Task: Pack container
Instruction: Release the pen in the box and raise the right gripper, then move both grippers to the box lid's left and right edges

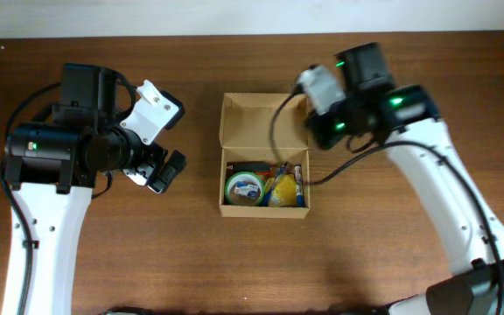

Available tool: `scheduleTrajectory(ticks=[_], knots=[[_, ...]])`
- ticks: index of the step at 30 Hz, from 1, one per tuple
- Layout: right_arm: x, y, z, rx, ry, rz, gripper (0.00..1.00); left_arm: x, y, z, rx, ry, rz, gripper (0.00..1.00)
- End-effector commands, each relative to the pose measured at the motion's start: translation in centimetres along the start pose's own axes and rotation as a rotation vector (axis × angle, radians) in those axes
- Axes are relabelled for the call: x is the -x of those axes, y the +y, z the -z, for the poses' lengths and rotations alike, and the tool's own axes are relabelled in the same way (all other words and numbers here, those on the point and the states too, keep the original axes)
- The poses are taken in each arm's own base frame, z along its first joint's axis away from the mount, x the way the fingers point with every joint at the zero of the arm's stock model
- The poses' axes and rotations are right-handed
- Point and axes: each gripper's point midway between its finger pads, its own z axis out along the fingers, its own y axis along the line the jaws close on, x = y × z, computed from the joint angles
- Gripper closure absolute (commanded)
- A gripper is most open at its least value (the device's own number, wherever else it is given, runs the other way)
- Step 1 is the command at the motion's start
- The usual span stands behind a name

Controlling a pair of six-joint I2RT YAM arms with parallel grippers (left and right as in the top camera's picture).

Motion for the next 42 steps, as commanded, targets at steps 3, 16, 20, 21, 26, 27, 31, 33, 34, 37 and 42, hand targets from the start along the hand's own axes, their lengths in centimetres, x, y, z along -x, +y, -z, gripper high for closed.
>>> scheduleTrajectory(ticks=[3, 16, 20, 21, 26, 27, 31, 33, 34, 37, 42], knots=[[-0.6, -6.3, 2.3, -0.102, -0.058, -0.205, 0.96, 1.7, 0.3, 0.6, 0.009, -0.078, -0.03, 0.01], [-3.0, -9.0, -2.7, 0.019, 0.02, -0.327, 0.96, 7.8, 2.8, -2.7, -0.006, -0.247, 0.013, 0.0], [-3.2, -9.4, -4.2, 0.034, 0.027, -0.332, 0.96, 8.7, 4.6, -7.1, -0.032, -0.212, 0.104, 0.0], [-3.1, -9.5, -4.4, 0.037, 0.024, -0.332, 0.96, 8.9, 4.9, -8.2, -0.041, -0.205, 0.126, 0.0], [-2.7, -9.9, -5.3, 0.043, 0.008, -0.326, 0.96, 10.3, 7.2, -14.0, -0.139, -0.234, 0.272, 0.0], [-2.7, -10.0, -5.5, 0.043, 0.005, -0.325, 0.96, 10.4, 7.8, -14.9, -0.158, -0.243, 0.297, 0.0], [-2.9, -10.3, -6.5, 0.049, 0.013, -0.33, 0.96, 9.3, 11.0, -19.2, -0.162, -0.226, 0.448, 0.0], [-3.2, -10.5, -7.2, 0.053, 0.025, -0.345, 0.96, 8.5, 11.8, -21.3, -0.17, -0.201, 0.511, 0.01], [-3.3, -10.6, -7.5, 0.054, 0.029, -0.358, 0.96, 8.0, 12.1, -22.5, -0.176, -0.184, 0.544, 0.04], [-3.8, -11.0, -8.9, 0.061, 0.044, -0.392, 0.96, 6.6, 12.1, -25.3, -0.195, -0.133, 0.592, 0.28], [-3.9, -10.9, -11.1, 0.12, 0.04, -0.438, 0.96, 5.1, 11.8, -28.6, -0.217, -0.069, 0.691, 0.78]])
